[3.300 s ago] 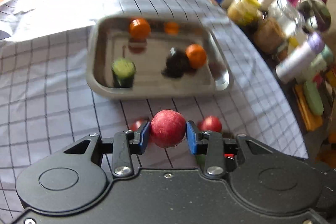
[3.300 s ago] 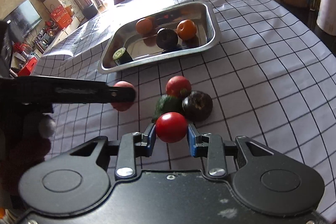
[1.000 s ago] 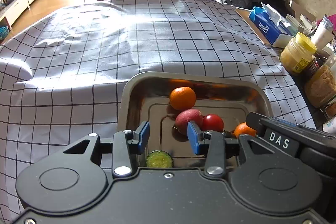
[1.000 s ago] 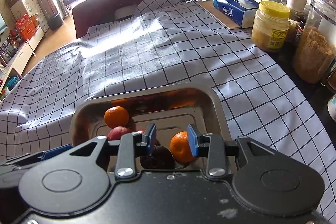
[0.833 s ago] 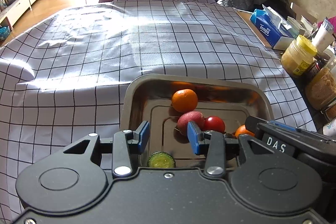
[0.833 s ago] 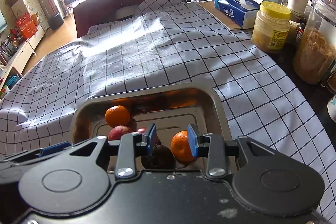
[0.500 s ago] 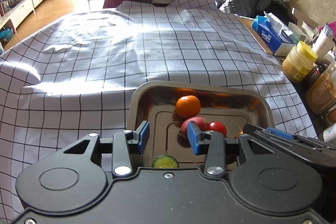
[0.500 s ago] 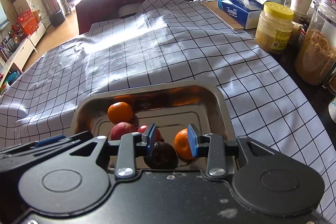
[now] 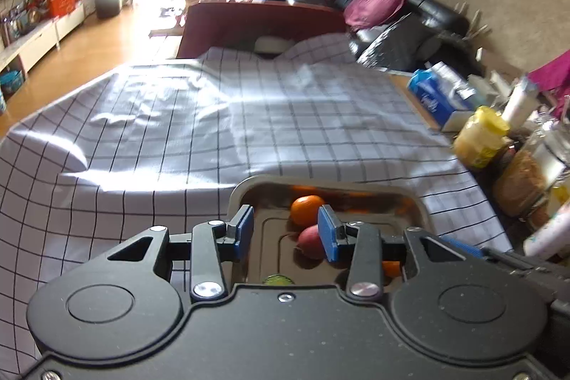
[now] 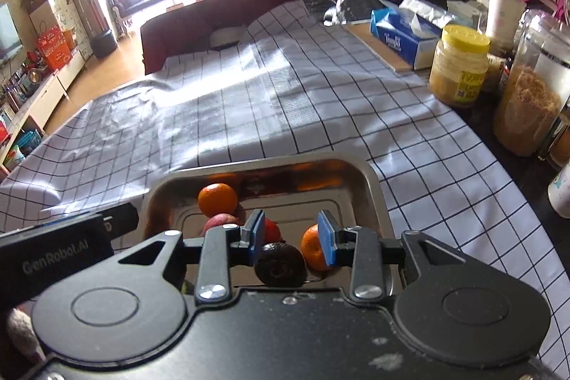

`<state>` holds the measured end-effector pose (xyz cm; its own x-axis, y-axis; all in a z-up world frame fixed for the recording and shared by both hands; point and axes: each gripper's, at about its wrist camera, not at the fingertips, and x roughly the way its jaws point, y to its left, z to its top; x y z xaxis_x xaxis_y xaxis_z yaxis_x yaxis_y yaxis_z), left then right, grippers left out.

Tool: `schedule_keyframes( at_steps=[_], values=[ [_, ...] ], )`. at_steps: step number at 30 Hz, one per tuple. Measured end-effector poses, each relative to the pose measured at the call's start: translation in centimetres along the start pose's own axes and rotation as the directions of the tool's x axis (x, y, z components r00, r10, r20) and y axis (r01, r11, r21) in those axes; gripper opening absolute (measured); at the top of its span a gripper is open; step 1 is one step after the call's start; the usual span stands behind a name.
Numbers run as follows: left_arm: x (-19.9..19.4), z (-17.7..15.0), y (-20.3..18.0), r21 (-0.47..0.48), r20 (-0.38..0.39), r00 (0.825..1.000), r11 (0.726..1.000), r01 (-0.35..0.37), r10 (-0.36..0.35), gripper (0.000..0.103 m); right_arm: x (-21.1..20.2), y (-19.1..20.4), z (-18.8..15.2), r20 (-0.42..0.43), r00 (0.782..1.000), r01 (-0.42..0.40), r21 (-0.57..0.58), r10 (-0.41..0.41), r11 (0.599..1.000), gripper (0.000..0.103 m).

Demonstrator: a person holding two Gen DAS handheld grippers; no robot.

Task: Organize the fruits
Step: 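Move both tools back to the remaining fruits on the cloth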

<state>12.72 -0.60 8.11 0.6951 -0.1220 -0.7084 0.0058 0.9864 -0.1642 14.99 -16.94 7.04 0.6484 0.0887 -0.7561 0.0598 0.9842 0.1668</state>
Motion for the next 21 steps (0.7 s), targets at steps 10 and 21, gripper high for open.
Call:
schedule_keyframes(
  at_steps=[10,21],
  values=[
    [-5.2,-3.2,-3.0,0.125,0.085,0.992,0.989,0.078,-0.089,0.055,-4.1,-2.3,-5.3,0.022,0.999,-0.035,0.006,0.035,0.999,0.036],
    [-6.3,-9.2,-2.6,0.233,0.045,0.999,0.972,0.011,-0.022,0.056,-8.6,-6.8,-13.0,0.075,0.997,-0.02,0.064,0.015,0.998,0.036]
  ],
)
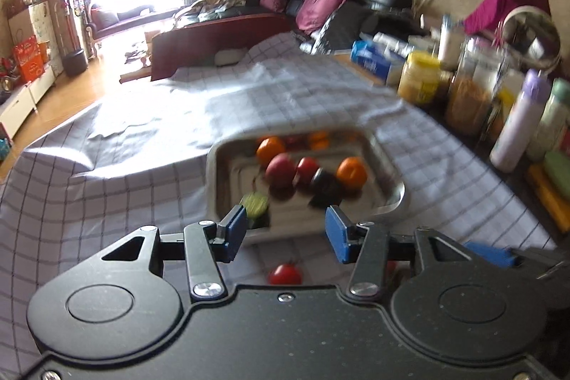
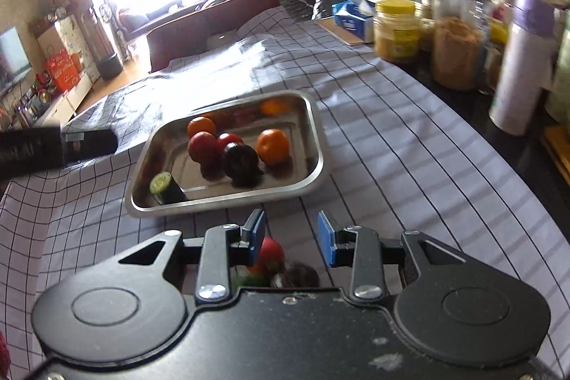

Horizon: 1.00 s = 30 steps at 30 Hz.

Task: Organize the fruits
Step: 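Move both tools back to the remaining fruits on the cloth, then grasp the green cucumber piece with the left tool while the right tool grasps the dark avocado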

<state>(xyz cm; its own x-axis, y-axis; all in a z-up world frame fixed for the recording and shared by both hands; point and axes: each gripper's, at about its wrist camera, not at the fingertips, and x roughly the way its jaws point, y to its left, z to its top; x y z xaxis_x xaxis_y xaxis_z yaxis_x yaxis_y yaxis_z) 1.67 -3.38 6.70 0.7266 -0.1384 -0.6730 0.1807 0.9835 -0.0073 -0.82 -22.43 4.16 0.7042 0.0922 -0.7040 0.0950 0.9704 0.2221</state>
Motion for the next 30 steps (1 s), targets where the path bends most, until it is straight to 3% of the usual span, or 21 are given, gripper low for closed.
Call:
schedule_keyframes(
  at_steps=[6,13,19,25,30],
  values=[
    [0.6,-3.3,0.7,-0.007,-0.045,0.999,1.0,-0.023,0.023,0.056,-1.3,-0.8,-3.6,0.047,0.999,0.001,0.007,-0.002,1.0,0.036],
    [2.2,-5.9,1.3,-0.069,-0.085,0.996,0.997,0.019,-0.025,0.056,-1.0,-0.9,-6.5,0.065,0.998,-0.011,0.007,0.011,1.0,0.036],
    [3.1,-6.6,0.4,-0.075,-0.1,0.992,0.995,0.066,-0.073,0.056,0.3,-0.6,-7.8,0.088,0.995,0.055,-0.021,-0.053,0.998,0.036],
    [2.8,-7.6,0.1,-0.034,-0.06,0.997,0.998,0.048,-0.05,0.056,1.4,-0.8,-8.3,0.07,0.997,0.038,-0.035,-0.035,0.999,0.036],
    [3.1,-7.8,0.5,-0.052,-0.067,0.994,0.995,0.085,-0.088,0.056,1.9,-0.1,-8.6,0.078,0.996,0.039,-0.087,-0.032,0.995,0.036]
  ],
)
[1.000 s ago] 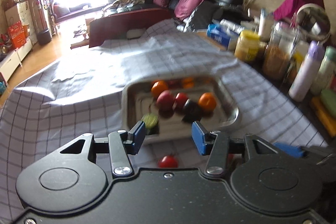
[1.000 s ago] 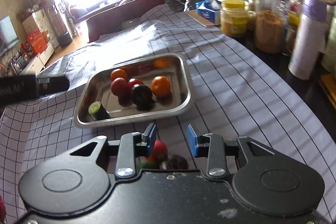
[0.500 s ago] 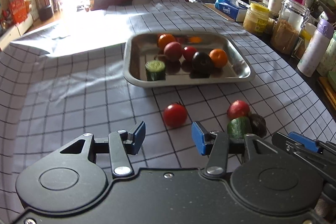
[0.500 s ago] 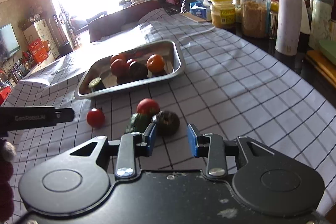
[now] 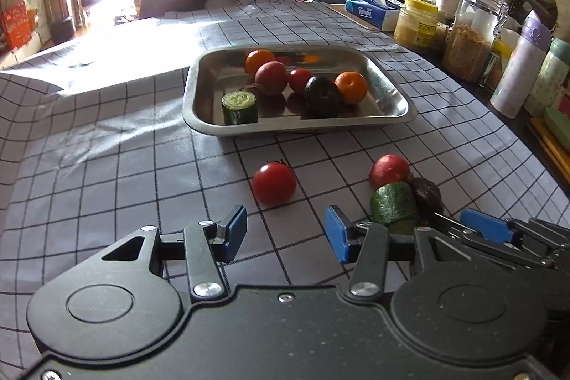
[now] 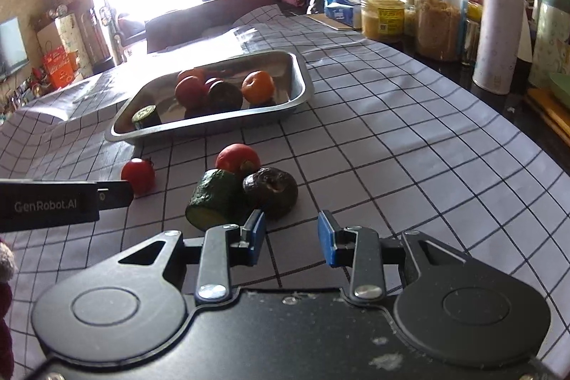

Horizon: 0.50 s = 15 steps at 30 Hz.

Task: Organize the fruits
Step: 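Grasp the green cucumber piece with the left tool while the right tool grasps the dark avocado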

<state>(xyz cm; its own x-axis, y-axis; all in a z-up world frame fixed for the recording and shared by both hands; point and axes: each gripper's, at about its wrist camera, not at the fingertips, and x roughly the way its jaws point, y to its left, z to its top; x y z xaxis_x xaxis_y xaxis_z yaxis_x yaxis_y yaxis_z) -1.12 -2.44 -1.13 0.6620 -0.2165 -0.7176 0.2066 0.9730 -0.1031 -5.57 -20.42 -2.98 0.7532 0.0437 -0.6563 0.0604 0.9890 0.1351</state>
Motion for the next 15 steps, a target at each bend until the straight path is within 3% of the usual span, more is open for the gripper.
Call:
schedule_keyframes(
  at_steps=[6,10,15],
  values=[
    [-0.1,-0.2,0.1,-0.001,0.007,1.0,1.0,0.017,-0.017,0.056,0.3,0.7,0.6,0.049,0.998,0.027,-0.047,-0.025,0.999,0.036],
    [0.2,-0.2,0.1,-0.004,-0.003,1.0,1.0,0.022,-0.022,0.056,0.3,-0.4,1.7,0.077,0.996,0.035,0.002,-0.035,0.999,0.036],
    [0.2,-0.4,-0.3,0.01,-0.009,0.999,0.999,0.032,-0.032,0.056,1.1,-2.3,2.7,0.079,0.991,0.104,0.069,-0.109,0.992,0.036]
  ],
)
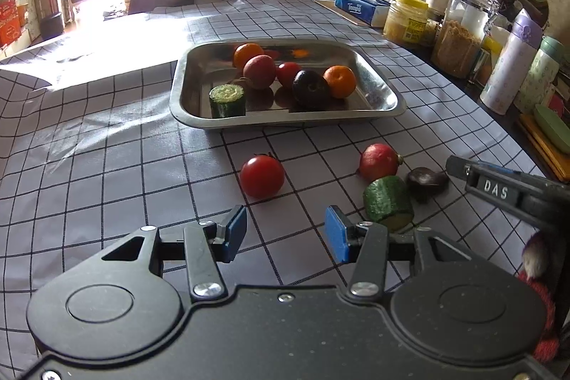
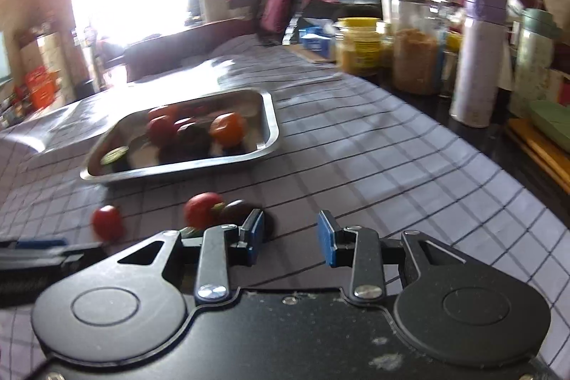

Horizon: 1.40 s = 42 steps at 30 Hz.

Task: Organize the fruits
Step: 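Grasp the green cucumber piece with the left tool while the right tool grasps the dark avocado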

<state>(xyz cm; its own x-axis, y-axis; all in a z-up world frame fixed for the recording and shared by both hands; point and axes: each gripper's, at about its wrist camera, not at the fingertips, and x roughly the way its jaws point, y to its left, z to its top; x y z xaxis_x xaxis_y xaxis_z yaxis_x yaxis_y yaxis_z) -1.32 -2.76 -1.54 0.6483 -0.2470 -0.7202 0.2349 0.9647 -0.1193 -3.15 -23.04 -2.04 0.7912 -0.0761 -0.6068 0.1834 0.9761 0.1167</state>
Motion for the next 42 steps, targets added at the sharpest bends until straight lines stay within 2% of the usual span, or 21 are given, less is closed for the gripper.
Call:
schedule_keyframes(
  at_steps=[5,11,17,20,24,28,31,38,42],
  values=[
    [0.0,0.0,-0.1,0.005,0.001,1.0,1.0,0.008,-0.008,0.056,0.3,-0.8,-0.1,-0.009,1.0,-0.002,0.021,0.002,1.0,0.036],
    [0.4,-0.1,-0.3,0.012,-0.009,1.0,1.0,0.008,-0.008,0.056,-0.9,-0.6,-0.7,-0.009,0.997,-0.072,0.004,0.072,0.997,0.036],
    [0.3,-0.1,-0.1,0.001,-0.007,1.0,1.0,0.004,-0.004,0.056,-1.4,0.0,-0.9,0.006,0.996,-0.084,-0.011,0.084,0.996,0.036],
    [0.3,0.0,0.0,-0.002,-0.007,1.0,1.0,0.004,-0.004,0.056,-2.3,0.1,-1.2,-0.009,0.99,-0.143,-0.024,0.143,0.989,0.036],
    [0.1,-0.1,-0.1,-0.001,-0.002,1.0,1.0,0.003,-0.003,0.056,-3.0,0.9,-2.3,-0.083,0.969,-0.238,-0.05,0.233,0.97,0.039],
    [0.0,-0.1,-0.1,-0.001,0.001,1.0,1.0,0.007,-0.007,0.056,-3.5,1.7,-3.0,-0.073,0.976,-0.213,-0.094,0.207,0.972,0.039],
    [-0.1,-0.1,-0.3,0.006,0.007,1.0,1.0,0.011,-0.011,0.056,-3.6,1.6,-3.0,-0.091,0.965,-0.253,-0.078,0.245,0.964,0.039],
    [-0.4,0.2,-1.5,0.06,-0.005,0.996,0.994,0.091,-0.091,0.056,-3.6,2.0,-3.6,-0.092,0.965,-0.253,-0.093,0.245,0.963,0.039],
    [-0.4,0.5,-1.7,0.05,-0.018,0.995,0.994,0.1,-0.099,0.056,-3.7,1.9,-4.0,-0.088,0.963,-0.262,-0.096,0.254,0.96,0.039]
  ],
)
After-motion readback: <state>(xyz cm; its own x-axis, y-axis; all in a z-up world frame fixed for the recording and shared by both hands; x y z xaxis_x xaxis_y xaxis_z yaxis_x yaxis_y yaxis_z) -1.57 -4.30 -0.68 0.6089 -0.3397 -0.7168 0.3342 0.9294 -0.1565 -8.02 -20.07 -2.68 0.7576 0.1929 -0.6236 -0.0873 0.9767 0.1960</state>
